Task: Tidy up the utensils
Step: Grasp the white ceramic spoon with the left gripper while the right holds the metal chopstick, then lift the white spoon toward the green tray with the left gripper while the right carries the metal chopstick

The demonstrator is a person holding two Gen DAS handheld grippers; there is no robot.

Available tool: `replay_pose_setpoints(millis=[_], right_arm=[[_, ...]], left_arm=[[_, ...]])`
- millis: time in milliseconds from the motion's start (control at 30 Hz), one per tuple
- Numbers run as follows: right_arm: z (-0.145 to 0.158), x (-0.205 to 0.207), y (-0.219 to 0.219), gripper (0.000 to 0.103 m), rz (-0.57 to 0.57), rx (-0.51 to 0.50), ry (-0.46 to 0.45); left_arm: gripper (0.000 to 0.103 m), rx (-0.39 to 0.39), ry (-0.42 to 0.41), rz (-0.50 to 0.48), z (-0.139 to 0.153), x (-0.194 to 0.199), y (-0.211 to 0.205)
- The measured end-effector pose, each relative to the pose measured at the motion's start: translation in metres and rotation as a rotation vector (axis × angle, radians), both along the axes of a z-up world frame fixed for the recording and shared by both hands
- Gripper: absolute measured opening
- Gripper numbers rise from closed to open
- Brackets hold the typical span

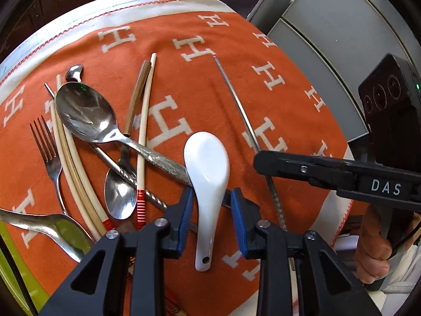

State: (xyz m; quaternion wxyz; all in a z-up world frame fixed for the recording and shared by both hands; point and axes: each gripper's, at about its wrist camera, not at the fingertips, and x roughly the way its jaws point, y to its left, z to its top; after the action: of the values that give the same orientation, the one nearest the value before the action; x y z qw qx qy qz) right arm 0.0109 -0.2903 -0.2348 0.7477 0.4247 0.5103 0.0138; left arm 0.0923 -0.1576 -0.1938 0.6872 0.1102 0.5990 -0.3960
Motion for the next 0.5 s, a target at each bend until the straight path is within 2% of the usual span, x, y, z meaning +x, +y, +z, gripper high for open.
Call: replay_pose_setpoints(millis=[67, 300, 500], right_arm=[[0.001, -0.001, -0.001, 0.006, -0.001, -0.001, -0.001], [0.008, -0.003, 0.002, 0.006, 0.011, -0.006, -0.020], [0.019, -0.005, 0.008, 0.006, 0.033, -0.011, -0.040]], left_arm=[[0.018, -0.010, 0.026, 0.030, -0.002, 0.003, 0.003], [0.015, 0.020, -0.041, 0.079, 0.006, -0.013, 0.006], [0.012, 0.018, -0.063, 0.145, 0.014, -0.020, 0.018]])
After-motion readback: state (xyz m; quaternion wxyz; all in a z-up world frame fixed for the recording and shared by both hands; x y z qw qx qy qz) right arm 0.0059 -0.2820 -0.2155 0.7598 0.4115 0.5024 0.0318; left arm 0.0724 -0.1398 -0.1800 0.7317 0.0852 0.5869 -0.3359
